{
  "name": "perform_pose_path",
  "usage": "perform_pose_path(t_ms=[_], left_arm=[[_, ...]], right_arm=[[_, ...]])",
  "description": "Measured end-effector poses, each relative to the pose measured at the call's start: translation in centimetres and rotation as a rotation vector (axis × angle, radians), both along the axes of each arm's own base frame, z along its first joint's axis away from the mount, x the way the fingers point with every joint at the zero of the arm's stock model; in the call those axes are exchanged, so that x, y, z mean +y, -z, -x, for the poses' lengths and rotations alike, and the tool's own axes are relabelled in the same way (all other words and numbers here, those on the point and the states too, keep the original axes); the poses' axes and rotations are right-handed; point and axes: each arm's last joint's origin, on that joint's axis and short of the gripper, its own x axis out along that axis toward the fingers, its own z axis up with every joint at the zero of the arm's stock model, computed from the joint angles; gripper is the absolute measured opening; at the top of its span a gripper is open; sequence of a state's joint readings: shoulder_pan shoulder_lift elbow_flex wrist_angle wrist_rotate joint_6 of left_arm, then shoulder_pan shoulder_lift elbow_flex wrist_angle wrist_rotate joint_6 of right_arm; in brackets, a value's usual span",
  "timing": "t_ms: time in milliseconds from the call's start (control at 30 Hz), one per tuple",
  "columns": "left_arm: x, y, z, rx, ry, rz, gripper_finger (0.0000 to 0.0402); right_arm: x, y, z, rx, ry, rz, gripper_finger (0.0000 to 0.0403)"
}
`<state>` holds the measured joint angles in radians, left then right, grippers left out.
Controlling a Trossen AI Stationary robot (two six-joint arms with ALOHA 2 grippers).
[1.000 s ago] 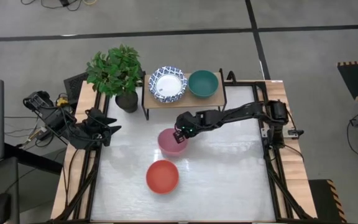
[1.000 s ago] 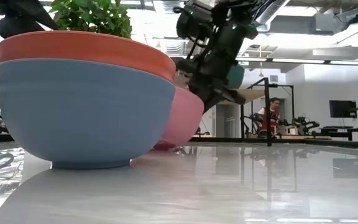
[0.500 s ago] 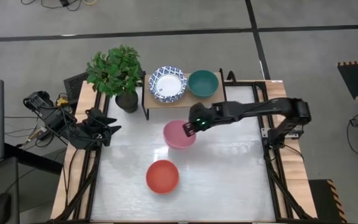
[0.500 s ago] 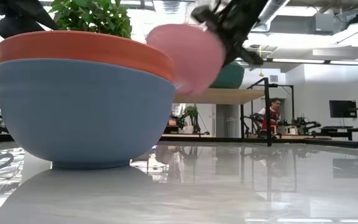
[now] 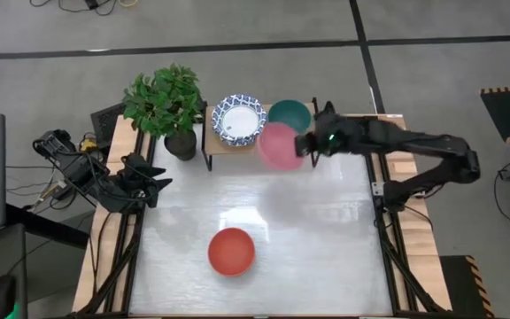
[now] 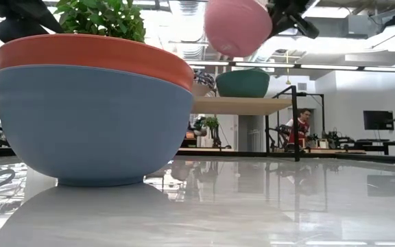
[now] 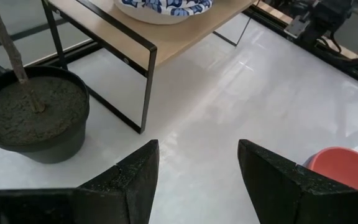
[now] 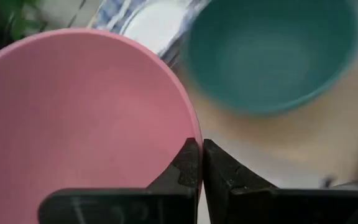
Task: Place and stack bowls onto a shelf
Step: Stack the pink bowl on top of the dark green bowl on the shelf
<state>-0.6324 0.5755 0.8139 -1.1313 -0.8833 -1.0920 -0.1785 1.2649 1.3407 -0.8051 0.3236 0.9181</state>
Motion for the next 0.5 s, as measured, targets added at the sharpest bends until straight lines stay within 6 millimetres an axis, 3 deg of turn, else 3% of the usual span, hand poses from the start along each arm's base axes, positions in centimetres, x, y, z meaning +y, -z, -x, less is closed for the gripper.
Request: perform_pose_path(t_ms=[233, 500], left_arm=[[0.0, 0.0, 0.0, -0.012, -0.017, 0.008, 0.0203], [0.0, 0.0, 0.0, -0.026, -0.037, 0.032, 0.0203]], right_arm=[[-4.1, -1.4, 2.6, -0.013, 0.108, 0.097, 0.0026], [-8.2, -1.0, 4.2, 0.043, 0.171, 0.113, 0.0026]])
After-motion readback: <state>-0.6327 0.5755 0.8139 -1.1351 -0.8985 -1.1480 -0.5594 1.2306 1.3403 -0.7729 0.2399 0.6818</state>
